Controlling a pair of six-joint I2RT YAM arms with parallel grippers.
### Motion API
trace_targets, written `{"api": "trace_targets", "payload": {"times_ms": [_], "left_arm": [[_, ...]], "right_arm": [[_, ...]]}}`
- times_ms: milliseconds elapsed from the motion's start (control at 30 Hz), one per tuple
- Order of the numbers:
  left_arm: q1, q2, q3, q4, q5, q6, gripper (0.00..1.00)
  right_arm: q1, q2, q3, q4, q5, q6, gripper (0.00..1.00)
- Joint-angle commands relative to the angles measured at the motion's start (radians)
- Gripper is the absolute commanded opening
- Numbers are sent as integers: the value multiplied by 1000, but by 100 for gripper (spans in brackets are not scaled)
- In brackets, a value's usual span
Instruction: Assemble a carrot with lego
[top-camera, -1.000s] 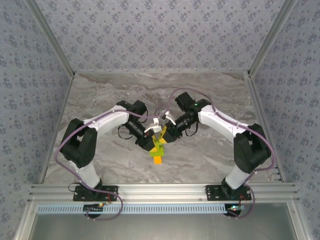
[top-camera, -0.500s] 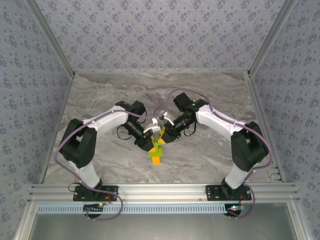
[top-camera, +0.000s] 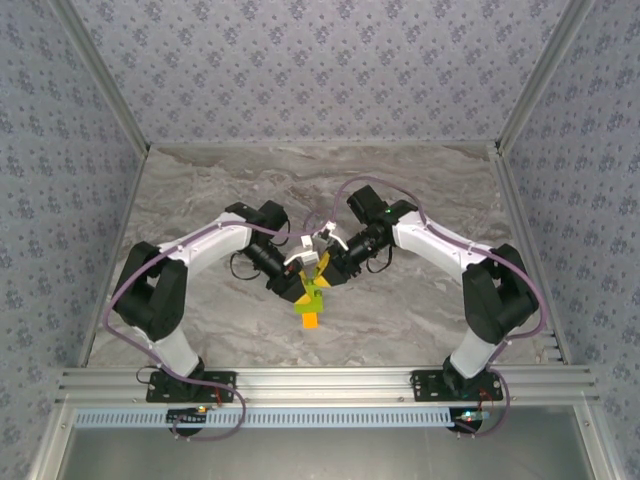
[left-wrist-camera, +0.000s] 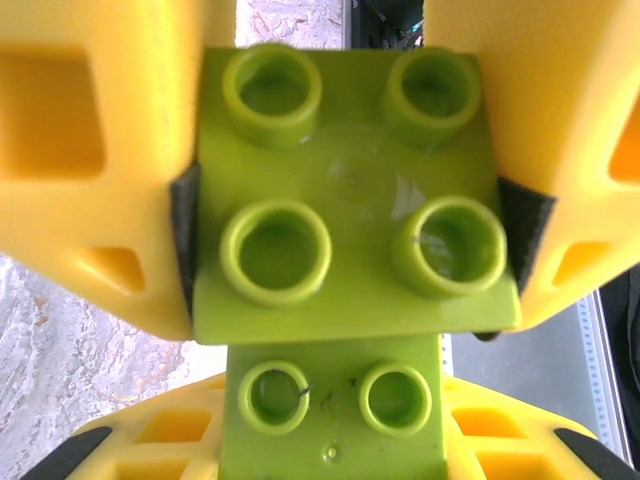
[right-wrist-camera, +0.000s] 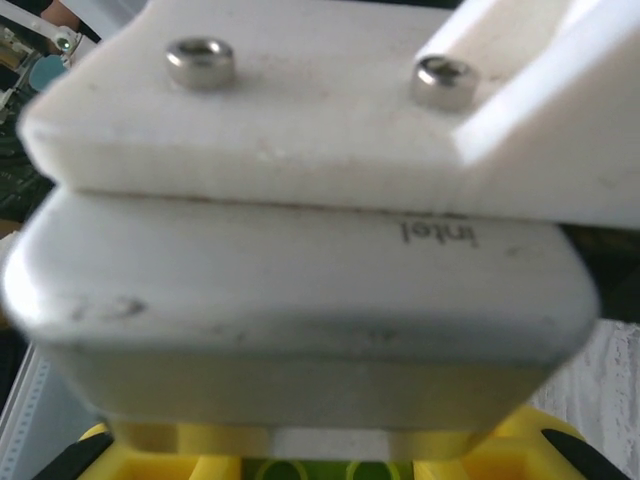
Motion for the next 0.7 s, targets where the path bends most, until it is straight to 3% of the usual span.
{"api": "trace_targets", "payload": {"times_ms": [0, 667], "left_arm": [[47, -79, 45, 101, 101, -4, 16], [44, -82, 38, 119, 72, -18, 16]], "right_arm": [[14, 56, -17, -212, 57, 24, 17], [6, 88, 5, -252, 51, 11, 18]]}}
